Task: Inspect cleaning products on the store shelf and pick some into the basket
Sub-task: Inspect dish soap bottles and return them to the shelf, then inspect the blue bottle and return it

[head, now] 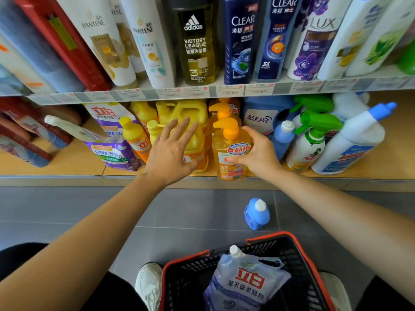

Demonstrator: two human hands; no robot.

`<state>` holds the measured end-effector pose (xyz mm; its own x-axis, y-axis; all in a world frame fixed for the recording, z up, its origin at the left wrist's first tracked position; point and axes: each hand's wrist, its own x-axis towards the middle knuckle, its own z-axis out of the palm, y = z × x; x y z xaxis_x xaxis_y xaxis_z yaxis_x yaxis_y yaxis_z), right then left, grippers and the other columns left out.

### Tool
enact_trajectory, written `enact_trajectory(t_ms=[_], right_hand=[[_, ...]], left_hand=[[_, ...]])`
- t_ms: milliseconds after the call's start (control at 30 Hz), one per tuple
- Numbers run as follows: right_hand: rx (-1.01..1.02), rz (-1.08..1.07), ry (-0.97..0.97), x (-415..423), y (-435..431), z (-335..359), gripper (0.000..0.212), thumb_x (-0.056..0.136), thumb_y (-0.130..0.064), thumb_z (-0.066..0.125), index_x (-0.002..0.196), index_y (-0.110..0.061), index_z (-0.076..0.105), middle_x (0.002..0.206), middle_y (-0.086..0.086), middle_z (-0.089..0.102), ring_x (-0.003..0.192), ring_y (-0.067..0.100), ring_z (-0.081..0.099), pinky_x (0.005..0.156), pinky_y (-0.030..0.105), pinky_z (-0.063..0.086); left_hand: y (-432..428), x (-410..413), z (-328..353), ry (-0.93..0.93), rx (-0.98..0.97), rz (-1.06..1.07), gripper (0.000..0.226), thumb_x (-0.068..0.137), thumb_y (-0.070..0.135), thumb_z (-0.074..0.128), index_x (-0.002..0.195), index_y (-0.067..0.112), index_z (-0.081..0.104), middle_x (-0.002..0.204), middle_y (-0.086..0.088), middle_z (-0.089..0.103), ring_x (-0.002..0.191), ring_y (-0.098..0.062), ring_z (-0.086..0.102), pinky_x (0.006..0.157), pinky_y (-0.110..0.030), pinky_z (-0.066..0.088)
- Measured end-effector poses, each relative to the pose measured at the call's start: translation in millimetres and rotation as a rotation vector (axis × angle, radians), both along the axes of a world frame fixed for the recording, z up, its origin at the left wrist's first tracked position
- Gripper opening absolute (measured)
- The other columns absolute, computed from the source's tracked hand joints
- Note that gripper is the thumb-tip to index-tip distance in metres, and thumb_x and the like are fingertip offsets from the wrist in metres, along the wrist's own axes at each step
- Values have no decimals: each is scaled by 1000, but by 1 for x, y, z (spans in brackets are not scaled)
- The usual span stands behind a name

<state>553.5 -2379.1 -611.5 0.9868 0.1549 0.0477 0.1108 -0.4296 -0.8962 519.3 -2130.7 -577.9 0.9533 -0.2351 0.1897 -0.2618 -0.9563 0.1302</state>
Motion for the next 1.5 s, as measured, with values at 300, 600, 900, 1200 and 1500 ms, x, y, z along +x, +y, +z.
enact_trajectory(t_ms=[300, 600, 900, 1200, 1500], right_hand=[[9, -98, -9, 28, 23, -27, 88, 66, -27, 93, 142, -22, 49, 127, -1, 66, 115, 17, 63, 98, 46, 54], [-119, 146, 86, 24, -2, -14, 101, 74, -21, 87, 154, -26, 28, 148, 0, 49, 128, 14, 51, 105, 37, 47], [-937, 107, -359, 39, -87, 46, 54, 79, -18, 80, 129, -9, 62, 130, 10, 61, 117, 32, 47, 96, 40, 43], [-1443, 236, -222, 48, -71, 63, 30, 87, -5, 61, 116, -10, 64, 116, 13, 61, 117, 31, 48, 85, 37, 46], [-1228, 309, -186, 36, -75, 77, 24, 92, -20, 66, 113, -9, 66, 112, 14, 64, 112, 30, 51, 86, 37, 43]], left_hand=[[-5, -2, -7, -23, -142, 4, 84, 89, 49, 69, 159, 25, 30, 167, 0, 25, 155, -29, 14, 117, -46, 34], [-6, -2, -12, 21, -104, 17, 98, 86, 45, 74, 162, 26, 16, 171, 0, 7, 158, -26, 0, 122, -52, 27], [-14, -3, -12, 24, -138, 56, 96, 87, 43, 74, 162, 24, 17, 171, -3, 7, 157, -28, -3, 125, -56, 17], [-32, -15, 8, -36, -377, -31, 49, 86, 23, 76, 133, 16, 65, 138, -2, 63, 136, -27, 46, 108, -45, 45], [-67, -31, 0, 349, -550, -148, 42, 87, 30, 78, 128, 24, 68, 125, 11, 69, 109, -1, 61, 82, -1, 37]])
